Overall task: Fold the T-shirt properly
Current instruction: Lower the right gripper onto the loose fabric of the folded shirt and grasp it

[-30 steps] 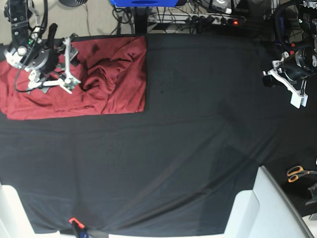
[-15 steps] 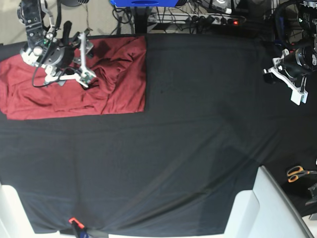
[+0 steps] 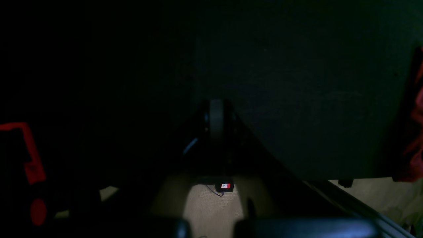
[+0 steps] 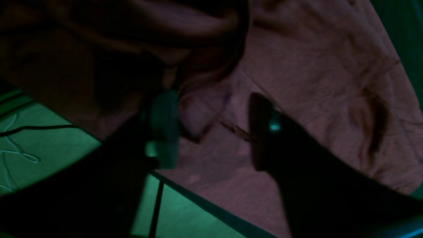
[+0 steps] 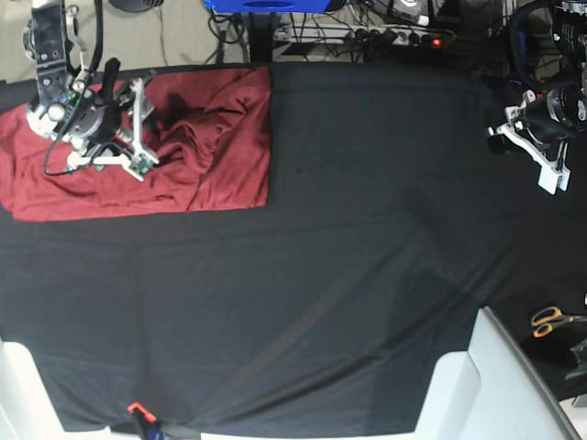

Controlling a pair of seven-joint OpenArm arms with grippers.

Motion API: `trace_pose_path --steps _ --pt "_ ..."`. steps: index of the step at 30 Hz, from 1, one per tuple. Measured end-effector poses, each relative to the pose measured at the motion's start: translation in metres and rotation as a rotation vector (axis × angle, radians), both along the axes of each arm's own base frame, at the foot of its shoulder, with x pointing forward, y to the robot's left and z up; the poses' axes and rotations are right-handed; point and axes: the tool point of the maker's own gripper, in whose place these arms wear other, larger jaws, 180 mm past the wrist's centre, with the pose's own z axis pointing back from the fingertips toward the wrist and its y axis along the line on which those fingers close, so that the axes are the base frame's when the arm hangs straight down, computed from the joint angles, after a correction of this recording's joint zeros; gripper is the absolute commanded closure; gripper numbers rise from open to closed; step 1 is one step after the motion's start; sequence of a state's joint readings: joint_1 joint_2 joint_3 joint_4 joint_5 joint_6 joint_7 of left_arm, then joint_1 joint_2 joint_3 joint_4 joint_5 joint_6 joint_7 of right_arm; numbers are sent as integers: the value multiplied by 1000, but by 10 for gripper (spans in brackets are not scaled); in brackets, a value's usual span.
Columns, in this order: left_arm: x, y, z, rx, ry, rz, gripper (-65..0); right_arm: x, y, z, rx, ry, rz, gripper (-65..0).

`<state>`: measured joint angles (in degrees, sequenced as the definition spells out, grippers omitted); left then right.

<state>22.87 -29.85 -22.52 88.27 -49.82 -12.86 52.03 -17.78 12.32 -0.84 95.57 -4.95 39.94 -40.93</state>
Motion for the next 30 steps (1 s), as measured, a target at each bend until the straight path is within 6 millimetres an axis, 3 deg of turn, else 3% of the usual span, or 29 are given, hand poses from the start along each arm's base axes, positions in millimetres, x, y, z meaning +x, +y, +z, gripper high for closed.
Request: trace_pose_path --steps 6,9,21,25,30 --pt "0 0 0 1 0 0 0 -4 -1 -4 -1 15 -3 -63" --pt "0 0 0 1 0 0 0 0 -1 -2 -2 7 -2 -29" --pt "0 0 0 1 1 0 0 46 -26 20 -58 -87 11 -20" --pt "0 0 0 1 1 0 0 51 -43 9 -85 -52 -6 -20" --pt "-1 0 -1 -1 2 1 0 55 -44 -2 -48 -45 -18 -29"
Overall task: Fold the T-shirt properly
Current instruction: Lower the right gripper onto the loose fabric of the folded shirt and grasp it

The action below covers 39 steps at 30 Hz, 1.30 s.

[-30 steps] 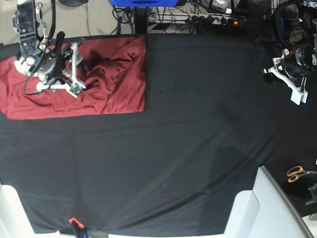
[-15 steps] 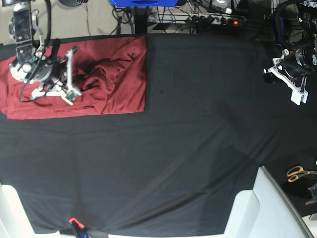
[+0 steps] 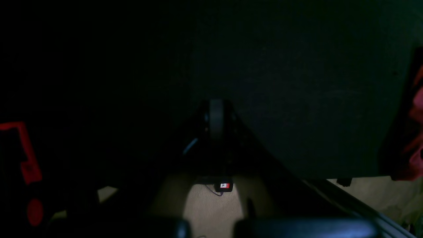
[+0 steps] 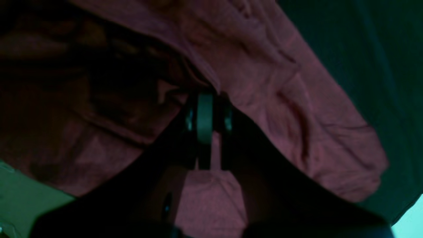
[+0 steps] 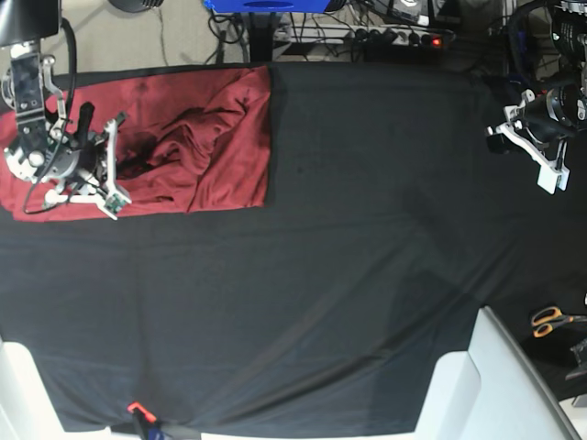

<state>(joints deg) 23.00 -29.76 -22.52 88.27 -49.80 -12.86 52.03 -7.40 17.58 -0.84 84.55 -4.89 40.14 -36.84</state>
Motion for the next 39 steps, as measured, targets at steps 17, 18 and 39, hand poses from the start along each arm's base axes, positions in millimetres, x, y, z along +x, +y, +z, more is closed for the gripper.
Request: trace_pose_path --steps 17,18,39 --pt "1 0 0 0 -3 0 0 -6 36 71 -51 -161 107 -335" --pt "1 0 1 0 -3 0 0 -9 51 70 -25 -158 144 -311" --pt "0 0 0 2 2 -1 0 -4 121 19 58 -3 241 -162"
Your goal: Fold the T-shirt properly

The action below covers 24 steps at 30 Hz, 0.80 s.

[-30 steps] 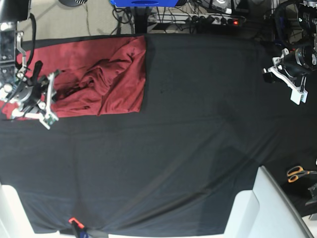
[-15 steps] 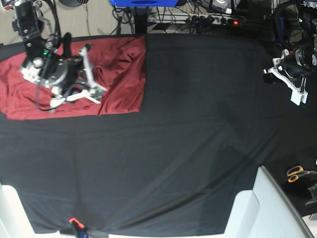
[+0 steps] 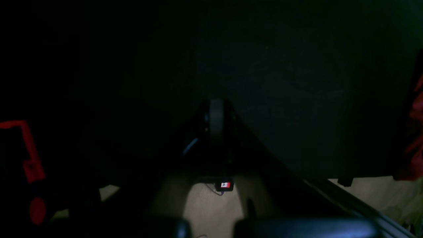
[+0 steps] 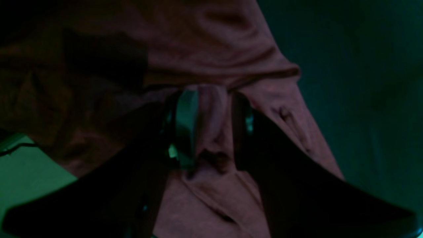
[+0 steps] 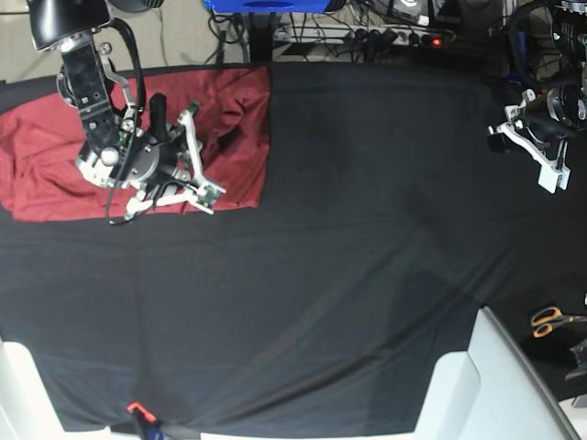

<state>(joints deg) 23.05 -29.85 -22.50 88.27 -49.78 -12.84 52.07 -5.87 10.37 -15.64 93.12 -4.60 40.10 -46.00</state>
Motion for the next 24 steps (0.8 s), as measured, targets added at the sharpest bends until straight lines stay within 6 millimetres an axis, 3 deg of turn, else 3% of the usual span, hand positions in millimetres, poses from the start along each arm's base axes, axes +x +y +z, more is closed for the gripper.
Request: trace_pose_path --steps 3,9,16,22,24 --pt "0 0 0 -1 -1 0 0 -1 -7 -7 -24 22 -7 -165" --pt "0 0 0 -1 -2 0 0 4 -6 -6 -21 15 -9 -285" --pt "-7 7 -11 -8 31 31 0 4 -1 -7 -10 20 -11 -284" --pt "-10 8 -14 -12 42 41 0 -7 0 -24 -14 82 -20 -279" --pt "-10 8 -14 -11 43 41 0 -7 2 -25 -9 84 -20 -237"
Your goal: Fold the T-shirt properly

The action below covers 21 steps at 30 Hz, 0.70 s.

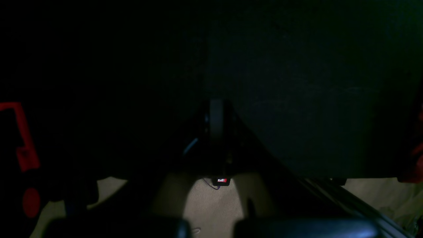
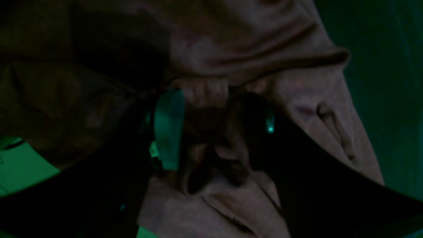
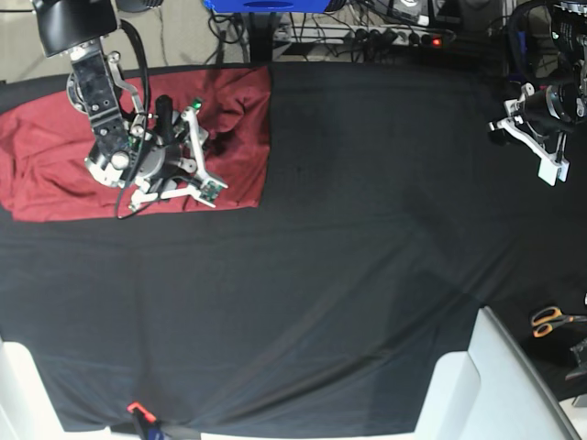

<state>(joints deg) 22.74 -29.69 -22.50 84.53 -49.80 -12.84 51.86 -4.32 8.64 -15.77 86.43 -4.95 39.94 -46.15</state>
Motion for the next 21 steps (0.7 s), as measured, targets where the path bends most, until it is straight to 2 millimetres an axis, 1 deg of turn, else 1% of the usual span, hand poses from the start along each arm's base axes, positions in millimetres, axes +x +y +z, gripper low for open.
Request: trace_pose_path --steps 3,5,14,16,17,19,21 --pt "0 0 0 1 0 0 0 -1 2 0 6 2 -1 -131" --pt "0 0 0 0 0 0 0 -1 0 -1 2 4 -1 -77" --pt "0 0 0 0 0 0 0 0 1 2 3 -5 -2 -69" --pt "0 0 0 0 -1 0 0 3 4 11 9 -35 3 -59" --pt "0 0 0 0 0 0 0 4 6 17 16 -54 7 -39" --pt "0 0 0 0 0 0 0 6 8 26 22 -82 13 -20" --pt "0 0 0 0 0 0 0 3 3 26 -11 -64 8 -18"
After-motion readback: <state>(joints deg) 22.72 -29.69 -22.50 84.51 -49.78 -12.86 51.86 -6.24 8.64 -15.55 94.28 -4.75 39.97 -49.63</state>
